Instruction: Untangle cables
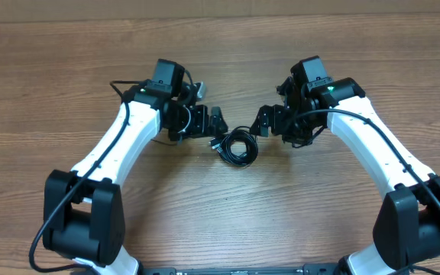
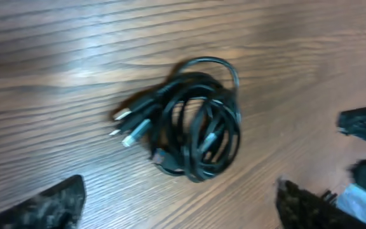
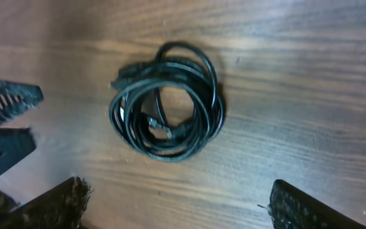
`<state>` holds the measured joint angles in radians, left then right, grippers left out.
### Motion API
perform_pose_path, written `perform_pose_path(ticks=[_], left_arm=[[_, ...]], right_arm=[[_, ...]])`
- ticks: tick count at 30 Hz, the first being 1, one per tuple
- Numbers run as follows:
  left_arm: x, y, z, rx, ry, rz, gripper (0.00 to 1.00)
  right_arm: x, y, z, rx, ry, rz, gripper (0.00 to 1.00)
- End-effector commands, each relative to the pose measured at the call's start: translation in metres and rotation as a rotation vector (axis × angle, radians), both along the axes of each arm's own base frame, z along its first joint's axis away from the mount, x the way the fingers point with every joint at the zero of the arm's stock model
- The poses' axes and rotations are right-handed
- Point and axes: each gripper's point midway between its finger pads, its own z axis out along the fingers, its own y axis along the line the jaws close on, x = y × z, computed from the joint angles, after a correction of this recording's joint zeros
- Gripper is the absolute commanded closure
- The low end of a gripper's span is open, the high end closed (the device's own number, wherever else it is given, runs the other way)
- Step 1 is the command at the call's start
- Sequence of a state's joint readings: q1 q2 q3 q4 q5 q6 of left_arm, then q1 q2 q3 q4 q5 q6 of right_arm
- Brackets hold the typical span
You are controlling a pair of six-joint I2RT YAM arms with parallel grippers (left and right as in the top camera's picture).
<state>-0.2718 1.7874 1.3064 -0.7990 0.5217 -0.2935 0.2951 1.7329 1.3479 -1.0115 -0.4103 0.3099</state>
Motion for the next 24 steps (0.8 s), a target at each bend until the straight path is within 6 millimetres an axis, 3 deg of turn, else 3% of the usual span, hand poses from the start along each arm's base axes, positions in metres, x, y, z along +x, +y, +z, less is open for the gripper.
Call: perform_pose_path(ticks=[1,5,7,9,15,18,24], left_arm=[[0.001,-0.003,-0.008,0.002,0.038,0.011,0.07],[-0.006,-0.014,-0.017,0.014,0.060,-0.022,0.07],[-0.008,-0.022,-0.023,0.023,0.061,-0.044,0.09],[-0.007,-0.026,-0.025,0.019,0.050,-0.052,0.15],[-0.003,-0.028,-0.028,0.037,0.036,-0.044,0.23],[0.003,-0.019,-0.033,0.095,0.031,0.009,0.33],[0.001,-0.022,-0.033,0.094,0.036,0.013,0.33]], right_arm=[[0.007,-0.005,-0.002,-0.026,-0.015,-0.039,0.11],[0.008,-0.023,-0.009,-0.128,-0.004,-0.108,0.13],[-0.001,-0.029,-0.012,-0.159,0.035,-0.119,0.27],[-0.004,-0.030,-0.013,-0.164,0.048,-0.117,0.30],[-0.005,-0.025,-0.014,-0.164,0.045,-0.100,0.30],[-0.004,-0.020,-0.018,-0.163,0.041,-0.090,0.32],[-0.001,-0.011,-0.031,-0.128,0.061,-0.077,0.33]])
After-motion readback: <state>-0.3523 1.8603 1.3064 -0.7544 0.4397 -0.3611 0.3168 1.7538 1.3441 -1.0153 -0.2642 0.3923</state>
